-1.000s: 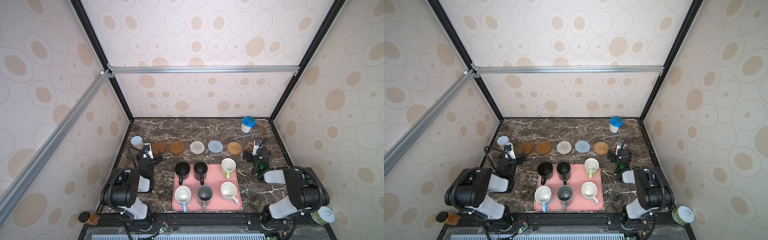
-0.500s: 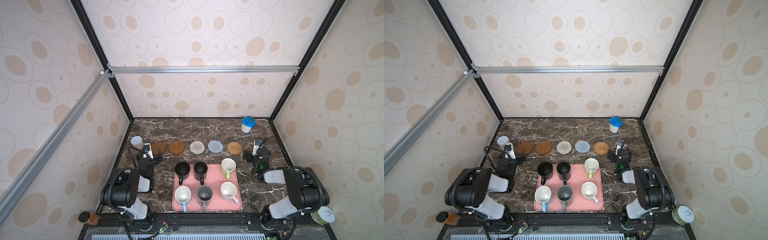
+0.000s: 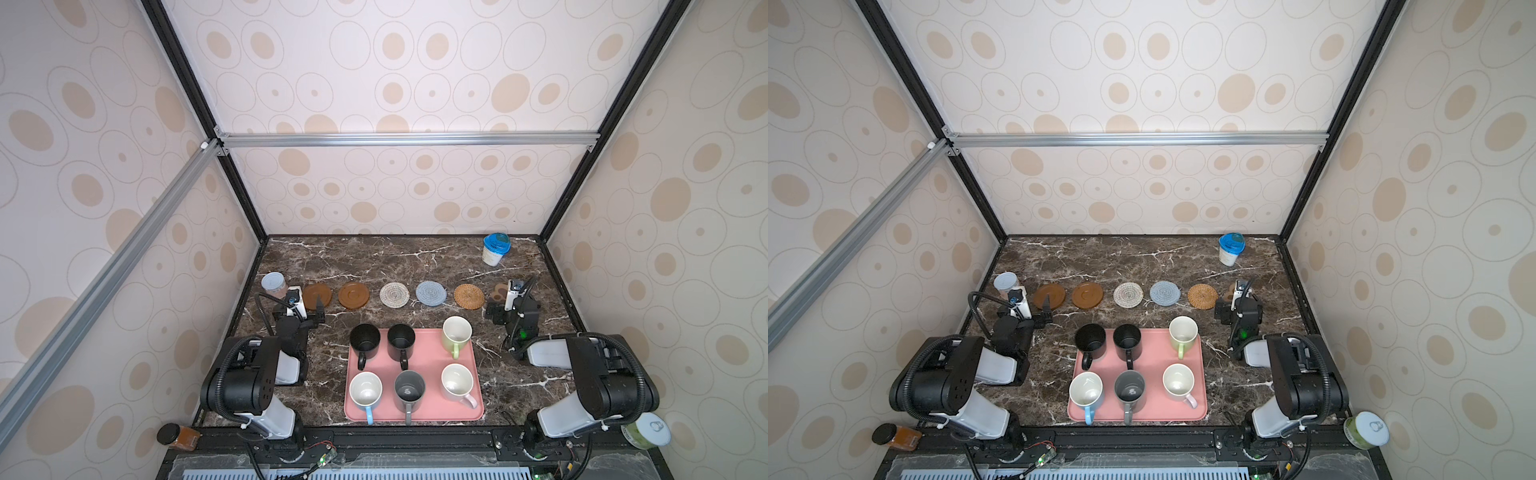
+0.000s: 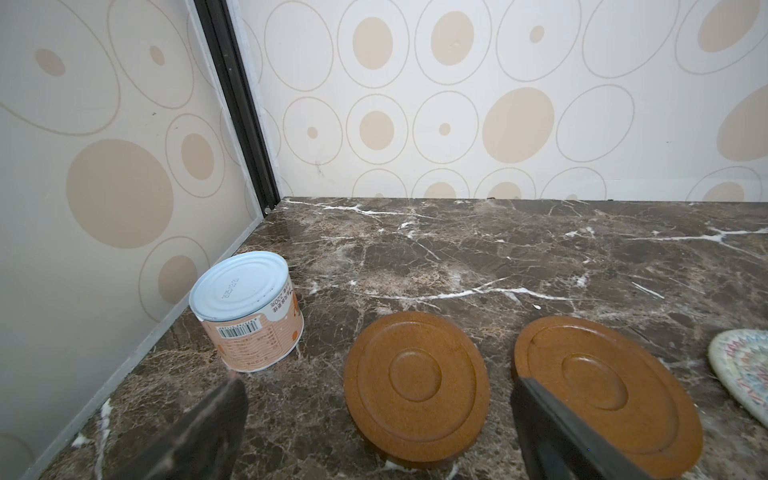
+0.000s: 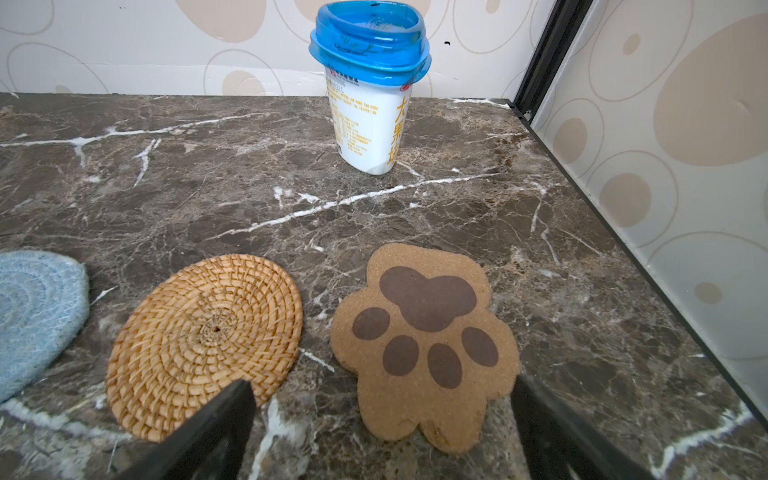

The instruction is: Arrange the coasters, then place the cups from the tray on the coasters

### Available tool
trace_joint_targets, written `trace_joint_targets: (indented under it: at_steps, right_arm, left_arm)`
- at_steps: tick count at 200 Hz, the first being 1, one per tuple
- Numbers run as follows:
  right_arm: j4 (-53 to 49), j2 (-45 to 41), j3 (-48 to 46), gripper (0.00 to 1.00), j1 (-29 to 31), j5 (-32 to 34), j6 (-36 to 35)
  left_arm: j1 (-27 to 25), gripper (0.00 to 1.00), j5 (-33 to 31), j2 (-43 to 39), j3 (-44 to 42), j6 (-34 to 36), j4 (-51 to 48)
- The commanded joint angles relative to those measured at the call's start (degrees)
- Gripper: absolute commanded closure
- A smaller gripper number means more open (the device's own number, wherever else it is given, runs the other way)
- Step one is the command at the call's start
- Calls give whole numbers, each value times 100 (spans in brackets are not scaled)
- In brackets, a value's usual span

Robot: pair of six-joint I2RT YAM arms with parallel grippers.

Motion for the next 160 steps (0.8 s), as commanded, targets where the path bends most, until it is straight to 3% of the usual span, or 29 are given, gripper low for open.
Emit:
trace_joint_targets:
  at_steps: [1, 91, 135, 160]
  right_arm:
    - [28, 10, 44, 0, -10, -30, -53]
    - [235, -40, -108, 0, -16, -88, -80]
    - [997, -128, -557, 0, -16, -153, -98]
    - [411, -69, -202, 0, -17, -97, -94]
  left_arm:
    - [-23, 0, 30, 1, 59, 134, 106]
    - [-25, 0, -11, -8, 15, 125, 188]
    - [-25, 0, -427, -18, -654, -43, 1437]
    - [-26, 0, -293, -7, -289, 10, 736]
